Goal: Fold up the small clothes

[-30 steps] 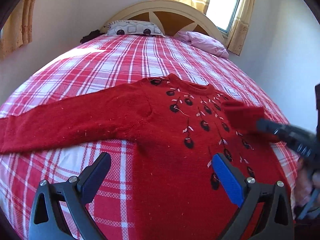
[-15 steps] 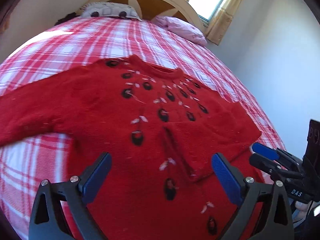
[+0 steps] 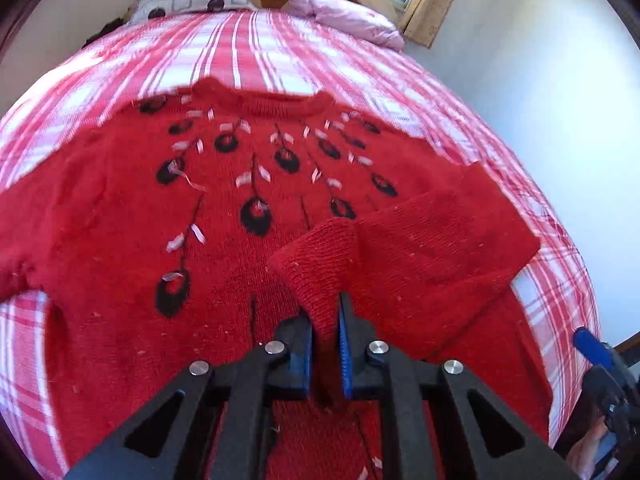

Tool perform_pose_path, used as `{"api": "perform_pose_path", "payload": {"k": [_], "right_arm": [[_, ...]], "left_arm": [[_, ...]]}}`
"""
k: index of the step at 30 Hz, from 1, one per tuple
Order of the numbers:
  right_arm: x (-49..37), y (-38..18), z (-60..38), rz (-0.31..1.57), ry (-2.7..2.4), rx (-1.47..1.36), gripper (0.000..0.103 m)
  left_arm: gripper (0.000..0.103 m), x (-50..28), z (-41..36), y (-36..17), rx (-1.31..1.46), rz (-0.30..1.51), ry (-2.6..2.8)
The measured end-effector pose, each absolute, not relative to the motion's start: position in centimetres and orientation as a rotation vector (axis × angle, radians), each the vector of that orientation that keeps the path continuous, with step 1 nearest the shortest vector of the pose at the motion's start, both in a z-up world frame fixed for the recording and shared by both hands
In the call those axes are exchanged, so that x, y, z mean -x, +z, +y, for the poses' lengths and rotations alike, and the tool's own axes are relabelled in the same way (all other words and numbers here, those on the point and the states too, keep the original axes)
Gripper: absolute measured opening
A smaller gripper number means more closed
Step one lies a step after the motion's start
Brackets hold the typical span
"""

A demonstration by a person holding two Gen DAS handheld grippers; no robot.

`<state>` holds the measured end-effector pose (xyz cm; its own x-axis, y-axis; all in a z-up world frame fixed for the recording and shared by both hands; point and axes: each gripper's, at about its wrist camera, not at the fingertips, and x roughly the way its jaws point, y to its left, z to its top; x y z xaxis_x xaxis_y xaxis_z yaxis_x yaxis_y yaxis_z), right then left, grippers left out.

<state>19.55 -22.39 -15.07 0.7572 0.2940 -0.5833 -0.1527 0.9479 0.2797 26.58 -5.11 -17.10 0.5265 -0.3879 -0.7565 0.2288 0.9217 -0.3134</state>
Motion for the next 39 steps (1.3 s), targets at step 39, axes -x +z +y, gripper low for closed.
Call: {"api": "perform_pose_path", "payload": {"k": [39], "right_arm": [[-18.5, -16.0, -21.2, 0.707, 0.254, -0.224, 0.07]], "left_arm": [[0.04, -23.5, 6.4, -16.2, 0.132, 0.838, -0.137]]}}
